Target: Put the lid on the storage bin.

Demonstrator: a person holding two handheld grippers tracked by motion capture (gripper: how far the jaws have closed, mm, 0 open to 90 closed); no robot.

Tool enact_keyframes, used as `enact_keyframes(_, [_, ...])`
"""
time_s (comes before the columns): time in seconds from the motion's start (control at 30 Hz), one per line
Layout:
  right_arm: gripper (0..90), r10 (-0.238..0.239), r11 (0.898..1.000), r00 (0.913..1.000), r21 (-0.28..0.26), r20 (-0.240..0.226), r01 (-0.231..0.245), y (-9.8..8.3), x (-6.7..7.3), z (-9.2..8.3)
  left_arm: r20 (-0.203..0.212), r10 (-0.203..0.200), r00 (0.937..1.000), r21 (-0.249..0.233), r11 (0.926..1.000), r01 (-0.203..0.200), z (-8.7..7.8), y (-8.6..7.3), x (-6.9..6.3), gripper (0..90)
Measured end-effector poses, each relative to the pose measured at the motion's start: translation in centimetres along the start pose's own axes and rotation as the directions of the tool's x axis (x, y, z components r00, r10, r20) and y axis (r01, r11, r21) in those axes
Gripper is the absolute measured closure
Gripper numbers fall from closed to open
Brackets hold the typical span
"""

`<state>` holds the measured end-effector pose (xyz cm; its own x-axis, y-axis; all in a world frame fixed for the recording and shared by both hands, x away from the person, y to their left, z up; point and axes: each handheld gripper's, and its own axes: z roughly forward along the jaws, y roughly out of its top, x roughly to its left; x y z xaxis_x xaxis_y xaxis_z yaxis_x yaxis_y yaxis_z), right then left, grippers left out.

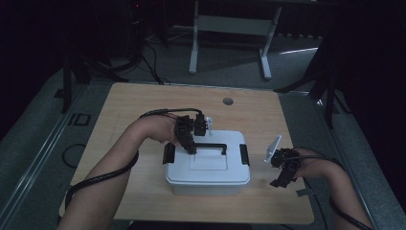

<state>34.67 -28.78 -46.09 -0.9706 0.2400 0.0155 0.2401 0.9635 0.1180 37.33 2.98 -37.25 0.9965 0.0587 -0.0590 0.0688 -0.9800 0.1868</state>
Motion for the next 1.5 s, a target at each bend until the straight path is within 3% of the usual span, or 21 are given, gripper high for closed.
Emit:
enact_keyframes(0.23, [17.7,-0.002,1.0,1.0,0.0,-0.003,0.002,0.0,0.0,0.2,0.003,-0.008,1.0,0.015,0.9999,0.008,0.0,0.2,0.1,83.0])
enact_keyframes(0.4, [17.7,-0.003,1.0,1.0,-0.004,-0.002,0.003,0.1,0.0,0.0,-0.016,0.01,0.9998,0.01,0.9999,-0.01,-0.1,0.4,0.0,81.4])
enact_keyframes(0.53, [17.6,0.0,1.0,1.0,-0.004,-0.002,0.0,0.2,0.0,-0.1,-0.047,-0.023,0.9986,-0.002,0.9997,0.023,-0.3,0.3,0.1,64.2])
enact_keyframes(0.73, [17.2,0.005,1.0,1.0,-0.012,-0.001,-0.005,0.2,0.0,-0.3,-0.08,-0.071,0.9943,-0.046,0.9967,0.067,-0.8,-0.1,0.1,30.8])
enact_keyframes(0.77, [17.0,0.006,1.0,1.0,-0.012,-0.002,-0.006,0.2,0.0,-0.2,-0.069,-0.105,0.9921,-0.066,0.9927,0.101,-1.1,-0.2,0.1,25.9])
enact_keyframes(0.83, [16.6,0.003,1.0,1.0,-0.013,0.0,-0.003,0.2,0.0,-0.2,-0.104,-0.11,0.9885,-0.073,0.992,0.103,-1.3,-0.3,0.0,15.6])
enact_keyframes(1.0, [15.5,-0.004,1.0,1.0,-0.016,0.001,0.004,0.4,0.0,-0.3,-0.104,-0.123,0.9869,-0.095,0.989,0.113,-1.4,-0.8,0.0,6.4])
enact_keyframes(1.03, [15.3,0.003,1.0,1.0,-0.021,0.004,-0.003,0.4,0.1,-0.3,-0.14,-0.107,0.9843,-0.114,0.9892,0.091,-1.4,-1.3,-0.1,4.9])
enact_keyframes(1.17, [13.1,0.006,1.0,0.9999,-0.024,0.01,-0.006,0.3,-0.1,-0.4,-0.141,-0.082,0.9866,-0.16,0.9854,0.059,-1.5,-2.2,-0.2,2.5])
enact_keyframes(1.47, [12.8,0.023,0.999,0.9991,-0.043,0.035,-0.022,0.5,-0.2,-0.9,-0.155,-0.084,0.9843,-0.177,0.9827,0.056,-1.8,-3.9,-0.7,2.6])
enact_keyframes(1.5, [13.4,0.027,0.999,0.9987,-0.045,0.042,-0.026,0.5,-0.3,-1.0,-0.157,-0.097,0.9829,-0.193,0.9789,0.066,-1.9,-4.8,-0.8,2.6])
